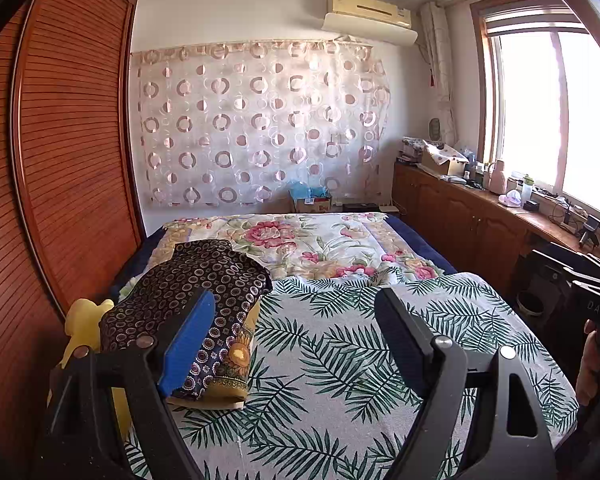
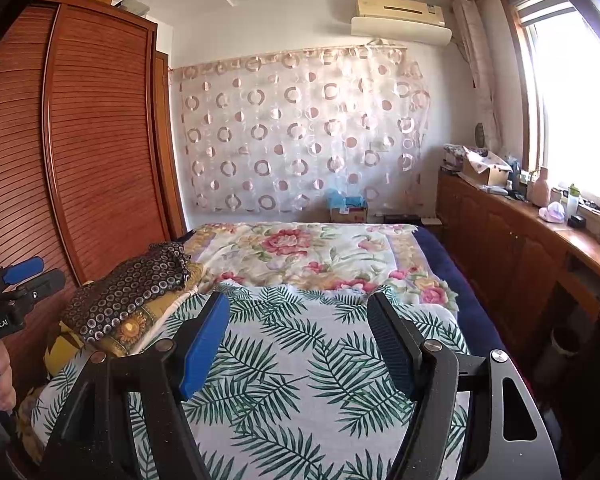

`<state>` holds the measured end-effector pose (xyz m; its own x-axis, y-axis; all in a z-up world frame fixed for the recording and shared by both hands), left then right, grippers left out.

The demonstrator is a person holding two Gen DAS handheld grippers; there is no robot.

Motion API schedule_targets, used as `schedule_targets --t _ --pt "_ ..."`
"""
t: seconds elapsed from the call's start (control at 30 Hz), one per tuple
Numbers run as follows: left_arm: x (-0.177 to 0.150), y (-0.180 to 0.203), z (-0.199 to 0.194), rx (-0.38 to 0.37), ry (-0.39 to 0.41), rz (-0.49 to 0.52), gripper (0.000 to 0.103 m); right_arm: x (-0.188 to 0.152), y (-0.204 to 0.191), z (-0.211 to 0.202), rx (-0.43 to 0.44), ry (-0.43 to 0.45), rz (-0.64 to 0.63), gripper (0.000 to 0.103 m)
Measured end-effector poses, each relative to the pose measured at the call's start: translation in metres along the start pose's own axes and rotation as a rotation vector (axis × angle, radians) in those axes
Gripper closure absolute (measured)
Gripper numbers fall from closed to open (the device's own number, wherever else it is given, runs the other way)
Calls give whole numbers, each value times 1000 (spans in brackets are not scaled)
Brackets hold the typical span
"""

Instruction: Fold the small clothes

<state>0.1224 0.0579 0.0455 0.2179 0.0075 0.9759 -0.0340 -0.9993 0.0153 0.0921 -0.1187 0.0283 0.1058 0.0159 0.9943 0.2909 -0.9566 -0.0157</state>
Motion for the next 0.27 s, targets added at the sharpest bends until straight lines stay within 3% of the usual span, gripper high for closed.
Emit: schedule_targets --t 0.27 --pt "-1 0 0 0 0 1 20 0 2 0 1 0 0 30"
Point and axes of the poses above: each gripper's, at about its wrist camera, not at the fingertips, and z roughly the way its jaws point, y to its right, x to its top, the point moved 6 cm from there along z, roughly the way its jaws point, and after that the axes turned 11 degrees about y, right-handed, at the moved point
